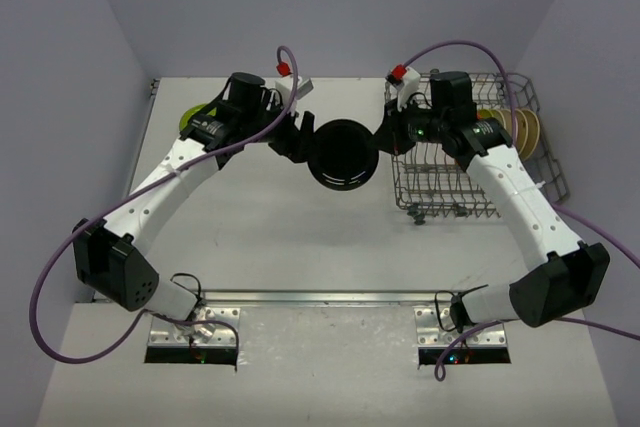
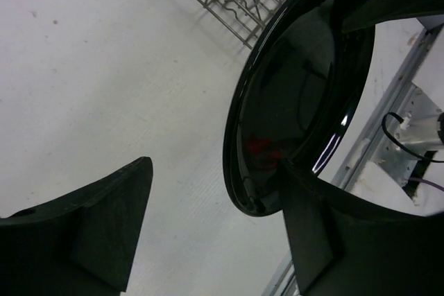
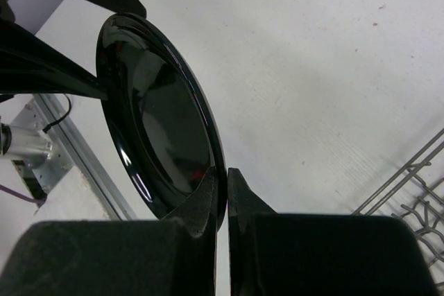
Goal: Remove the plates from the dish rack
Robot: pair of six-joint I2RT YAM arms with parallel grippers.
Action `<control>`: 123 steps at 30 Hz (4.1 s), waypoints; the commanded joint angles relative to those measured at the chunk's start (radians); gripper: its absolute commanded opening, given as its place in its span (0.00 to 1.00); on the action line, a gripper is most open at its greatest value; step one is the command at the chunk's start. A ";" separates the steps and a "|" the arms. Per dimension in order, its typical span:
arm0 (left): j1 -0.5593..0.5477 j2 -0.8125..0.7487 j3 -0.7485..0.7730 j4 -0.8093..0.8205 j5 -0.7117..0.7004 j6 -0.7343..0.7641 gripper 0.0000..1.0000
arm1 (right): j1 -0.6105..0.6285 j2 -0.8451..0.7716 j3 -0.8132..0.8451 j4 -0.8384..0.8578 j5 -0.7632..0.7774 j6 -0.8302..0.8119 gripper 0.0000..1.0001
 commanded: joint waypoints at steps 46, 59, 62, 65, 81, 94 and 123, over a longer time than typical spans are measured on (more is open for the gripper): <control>0.805 0.810 0.567 -0.093 -0.012 -0.066 0.50 | -0.206 -0.078 -0.238 0.034 0.354 0.056 0.99; 0.717 0.462 0.458 -0.007 -0.405 0.118 1.00 | -0.220 -0.054 -0.168 0.035 0.571 -0.060 0.99; 0.588 0.200 0.191 0.196 -0.644 0.257 1.00 | -0.258 -0.013 -0.138 0.036 0.619 -0.102 0.99; 0.455 0.002 -0.029 0.352 -0.721 0.332 1.00 | -0.323 0.054 -0.096 0.036 0.627 -0.123 0.99; 0.091 -0.119 -0.171 0.366 -0.934 0.340 1.00 | -0.480 0.323 0.073 0.089 0.539 -0.250 0.99; 0.086 -0.121 -0.188 0.378 -0.936 0.328 1.00 | -0.485 0.446 0.178 0.098 0.550 -0.264 0.93; 0.087 -0.108 -0.166 0.374 -0.934 0.281 1.00 | -0.487 0.343 0.245 0.097 0.603 -0.321 0.00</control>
